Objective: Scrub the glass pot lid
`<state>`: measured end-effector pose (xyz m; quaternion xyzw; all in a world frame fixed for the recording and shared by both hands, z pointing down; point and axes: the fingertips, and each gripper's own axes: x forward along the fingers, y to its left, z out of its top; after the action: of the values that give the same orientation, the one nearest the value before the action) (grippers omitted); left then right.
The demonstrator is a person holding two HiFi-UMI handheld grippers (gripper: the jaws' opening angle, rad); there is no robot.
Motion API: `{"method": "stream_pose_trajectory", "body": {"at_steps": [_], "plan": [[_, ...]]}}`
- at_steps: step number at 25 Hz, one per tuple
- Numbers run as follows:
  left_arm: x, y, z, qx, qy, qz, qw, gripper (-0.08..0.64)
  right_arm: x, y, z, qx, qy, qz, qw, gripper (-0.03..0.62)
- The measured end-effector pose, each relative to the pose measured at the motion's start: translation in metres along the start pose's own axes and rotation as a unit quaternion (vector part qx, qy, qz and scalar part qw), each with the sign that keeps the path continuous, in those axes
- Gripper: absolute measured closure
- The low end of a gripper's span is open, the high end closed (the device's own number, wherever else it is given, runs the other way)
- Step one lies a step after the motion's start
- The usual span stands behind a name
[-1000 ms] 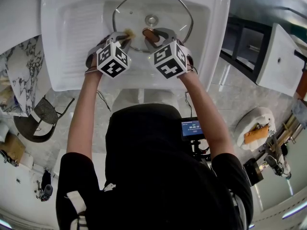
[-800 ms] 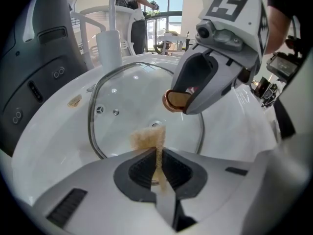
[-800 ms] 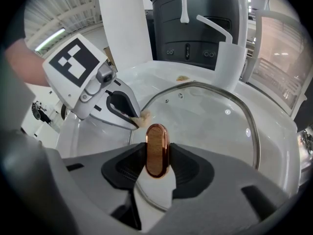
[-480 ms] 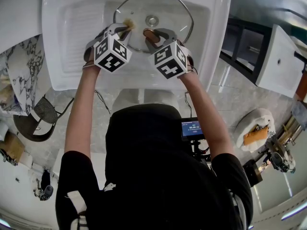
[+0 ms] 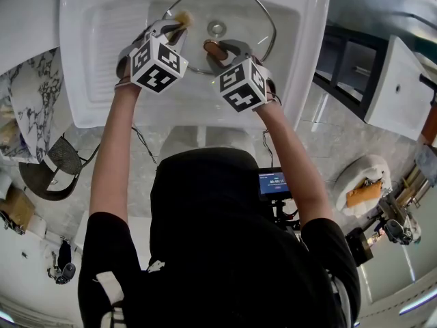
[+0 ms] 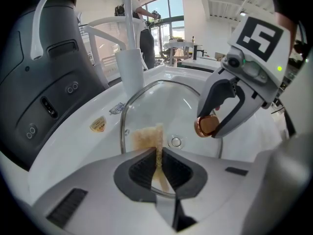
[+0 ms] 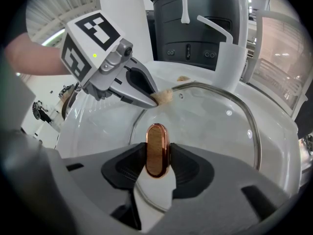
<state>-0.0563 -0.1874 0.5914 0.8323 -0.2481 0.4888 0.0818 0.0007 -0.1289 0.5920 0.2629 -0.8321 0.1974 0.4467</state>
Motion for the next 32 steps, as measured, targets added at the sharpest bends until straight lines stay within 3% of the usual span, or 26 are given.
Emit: {"method": "stream_pose_trajectory", "body": {"at_steps": [13,32], "plan": [[0.000,0.013,0.015,0.013,-0.008,0.025,0.9996,0.541,0.001,0.001,0.000,0.000,-0.001,0.003,1.000,0.445],[0.006,-0.012,-0.011,-0.006,0.003,-0.003,1.0000,0.540,0.001,-0.001,-0.001,0.007,0.001,0.001,1.000,0.443]]}}
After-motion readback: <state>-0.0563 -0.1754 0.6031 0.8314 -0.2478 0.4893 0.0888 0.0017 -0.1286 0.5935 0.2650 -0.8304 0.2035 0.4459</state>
